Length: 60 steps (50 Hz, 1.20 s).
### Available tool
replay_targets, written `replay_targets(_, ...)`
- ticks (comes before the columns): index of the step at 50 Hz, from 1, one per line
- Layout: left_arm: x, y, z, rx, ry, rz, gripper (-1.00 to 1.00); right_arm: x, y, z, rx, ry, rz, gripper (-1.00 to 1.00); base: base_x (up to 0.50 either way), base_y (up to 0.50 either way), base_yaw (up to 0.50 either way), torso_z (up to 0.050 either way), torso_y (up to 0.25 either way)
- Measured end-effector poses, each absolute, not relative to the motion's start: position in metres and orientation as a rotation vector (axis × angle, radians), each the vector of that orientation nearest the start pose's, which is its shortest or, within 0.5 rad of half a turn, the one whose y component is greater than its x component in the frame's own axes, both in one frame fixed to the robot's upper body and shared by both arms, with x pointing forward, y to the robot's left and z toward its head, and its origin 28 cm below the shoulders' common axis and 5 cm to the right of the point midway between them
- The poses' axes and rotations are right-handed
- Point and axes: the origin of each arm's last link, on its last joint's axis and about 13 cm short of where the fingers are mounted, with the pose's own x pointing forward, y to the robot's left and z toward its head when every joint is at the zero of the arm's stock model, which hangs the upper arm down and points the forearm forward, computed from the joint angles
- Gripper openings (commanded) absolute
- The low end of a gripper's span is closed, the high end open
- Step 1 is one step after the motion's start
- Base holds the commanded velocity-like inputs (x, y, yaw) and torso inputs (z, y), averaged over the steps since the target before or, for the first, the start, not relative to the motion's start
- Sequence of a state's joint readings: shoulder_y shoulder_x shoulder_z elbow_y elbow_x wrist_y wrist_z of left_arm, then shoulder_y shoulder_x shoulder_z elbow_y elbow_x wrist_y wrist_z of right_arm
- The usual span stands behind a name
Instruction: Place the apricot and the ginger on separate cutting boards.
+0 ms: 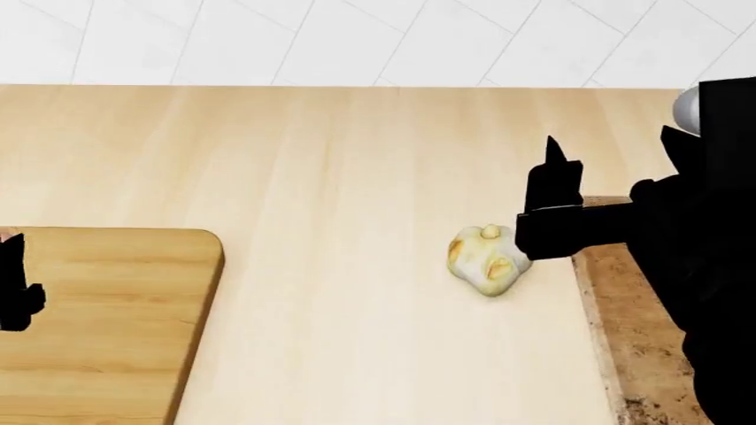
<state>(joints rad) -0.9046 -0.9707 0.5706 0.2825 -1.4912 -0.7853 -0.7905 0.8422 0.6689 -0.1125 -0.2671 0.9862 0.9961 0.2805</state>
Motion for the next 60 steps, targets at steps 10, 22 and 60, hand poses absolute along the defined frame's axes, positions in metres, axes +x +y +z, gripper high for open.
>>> replay_targets(10,0.26,0.288,0.226,0.094,0.322,0.05,-1.0,0.282,-0.184,0.244,-0.023,0.059,0.151,1.0,0.0,0.0,0.0,0.0,0.0)
replay_targets(22,0.271,0.286,0.223,0.119,0.336,0.049,-1.0,0.282,-0.182,0.243,-0.025,0.068,0.157,1.0,0.0,0.0,0.0,0.0,0.001)
replay_targets(60,0.261,0.286,0.229,0.109,0.349,0.062,1.0,0.286,-0.178,0.237,-0.005,0.127,0.147,1.0,0.0,0.0,0.0,0.0,0.0)
